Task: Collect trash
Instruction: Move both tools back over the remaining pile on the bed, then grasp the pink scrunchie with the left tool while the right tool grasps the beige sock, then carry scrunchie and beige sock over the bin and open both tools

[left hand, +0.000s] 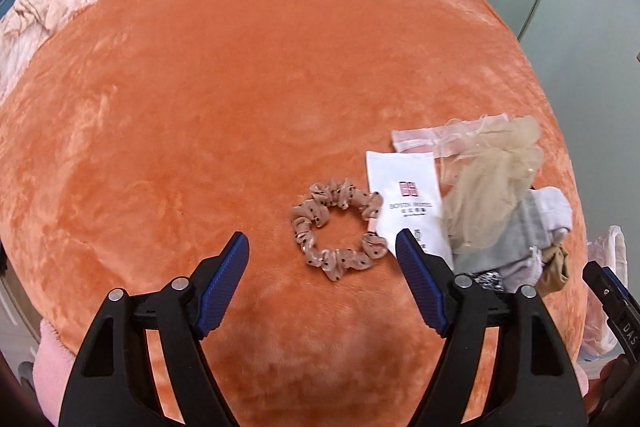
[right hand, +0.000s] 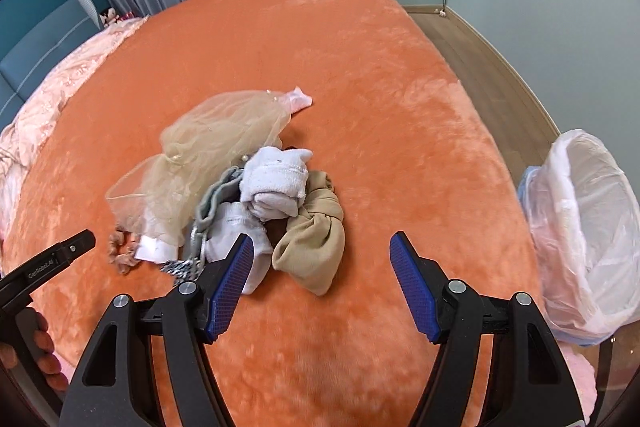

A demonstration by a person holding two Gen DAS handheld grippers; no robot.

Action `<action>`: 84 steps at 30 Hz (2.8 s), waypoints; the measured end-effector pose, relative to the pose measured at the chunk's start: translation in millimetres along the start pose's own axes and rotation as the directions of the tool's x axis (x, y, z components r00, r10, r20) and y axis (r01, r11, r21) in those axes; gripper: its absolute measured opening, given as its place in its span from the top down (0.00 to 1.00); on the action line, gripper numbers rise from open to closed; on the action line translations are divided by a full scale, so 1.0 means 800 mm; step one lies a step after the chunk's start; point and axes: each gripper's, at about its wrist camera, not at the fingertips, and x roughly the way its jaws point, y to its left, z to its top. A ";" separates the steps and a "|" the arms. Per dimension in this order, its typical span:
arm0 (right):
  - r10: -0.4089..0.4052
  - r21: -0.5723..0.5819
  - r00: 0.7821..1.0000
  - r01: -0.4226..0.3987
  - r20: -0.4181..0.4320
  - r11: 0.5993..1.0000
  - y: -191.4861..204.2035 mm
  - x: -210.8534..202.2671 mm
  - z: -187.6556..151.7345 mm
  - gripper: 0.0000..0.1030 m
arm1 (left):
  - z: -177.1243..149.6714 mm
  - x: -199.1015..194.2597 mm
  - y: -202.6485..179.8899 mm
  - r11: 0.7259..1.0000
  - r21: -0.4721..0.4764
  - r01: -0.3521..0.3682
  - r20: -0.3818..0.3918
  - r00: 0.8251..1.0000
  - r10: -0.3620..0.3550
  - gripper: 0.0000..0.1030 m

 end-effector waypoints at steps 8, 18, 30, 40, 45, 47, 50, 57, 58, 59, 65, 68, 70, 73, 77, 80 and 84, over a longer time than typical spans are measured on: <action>0.016 0.024 0.998 -0.015 -0.067 1.000 -0.003 0.051 0.003 0.46 | 0.003 0.055 0.009 1.000 -0.017 -0.012 -0.075 0.997 0.011 0.38; 0.045 0.027 0.995 -0.043 -0.088 0.999 -0.007 0.065 0.001 0.85 | 0.007 0.076 0.001 1.000 0.002 -0.022 -0.077 0.997 0.022 0.82; 0.103 0.114 0.993 -0.109 0.059 0.987 -0.049 -0.022 0.021 0.92 | 0.011 -0.007 -0.027 0.997 -0.008 0.076 0.001 0.997 -0.076 0.89; 0.099 0.138 0.960 -0.139 0.264 0.981 -0.092 -0.143 0.033 0.92 | 0.014 -0.134 -0.132 0.971 0.165 0.174 0.148 0.969 -0.199 0.89; 0.079 0.148 0.938 -0.136 0.338 0.980 -0.123 -0.194 0.025 0.92 | 0.007 -0.186 -0.207 0.933 0.268 0.240 0.178 0.940 -0.292 0.89; 0.064 0.157 0.930 -0.129 0.363 0.979 -0.137 -0.211 0.022 0.92 | -0.001 -0.205 -0.243 0.911 0.319 0.261 0.181 0.927 -0.329 0.89; 0.041 0.183 0.919 -0.122 0.392 0.976 -0.164 -0.233 0.017 0.92 | -0.014 -0.229 -0.293 0.875 0.392 0.283 0.183 0.909 -0.375 0.89; -0.032 0.266 0.898 -0.096 0.439 0.959 -0.233 -0.271 0.001 0.92 | -0.046 -0.261 -0.400 0.782 0.535 0.320 0.153 0.874 -0.462 0.89; -0.043 0.279 0.895 -0.092 0.444 0.956 -0.242 -0.275 -0.001 0.92 | -0.050 -0.263 -0.407 0.774 0.545 0.323 0.149 0.871 -0.468 0.89; -0.055 0.293 0.892 -0.088 0.448 0.952 -0.252 -0.279 -0.004 0.92 | -0.055 -0.265 -0.417 0.764 0.556 0.327 0.141 0.868 -0.475 0.89; -0.114 0.370 0.881 -0.073 0.459 0.926 -0.307 -0.292 -0.015 0.92 | -0.077 -0.264 -0.478 0.705 0.613 0.356 0.083 0.859 -0.506 0.89; -0.140 0.407 0.878 -0.067 0.458 0.911 -0.328 -0.294 -0.026 0.92 | -0.092 -0.262 -0.502 0.681 0.637 0.361 0.063 0.856 -0.513 0.88; -0.152 0.425 0.877 -0.064 0.456 0.903 -0.337 -0.293 -0.030 0.92 | -0.102 -0.260 -0.517 0.669 0.650 0.361 0.052 0.857 -0.513 0.88; -0.165 0.444 0.877 -0.060 0.451 0.894 -0.348 -0.293 -0.037 0.92 | -0.111 -0.255 -0.537 0.650 0.666 0.366 0.030 0.858 -0.513 0.88; -0.177 0.459 0.880 -0.052 0.441 0.887 -0.360 -0.289 -0.044 0.92 | -0.122 -0.248 -0.559 0.626 0.688 0.367 0.012 0.857 -0.515 0.88; -0.184 0.471 0.882 -0.047 0.433 0.881 -0.370 -0.286 -0.047 0.92 | -0.126 -0.243 -0.570 0.618 0.695 0.367 0.002 0.859 -0.512 0.87; -0.189 0.482 0.884 -0.047 0.429 0.875 -0.379 -0.280 -0.048 0.92 | -0.129 -0.234 -0.579 0.609 0.699 0.375 -0.016 0.860 -0.510 0.86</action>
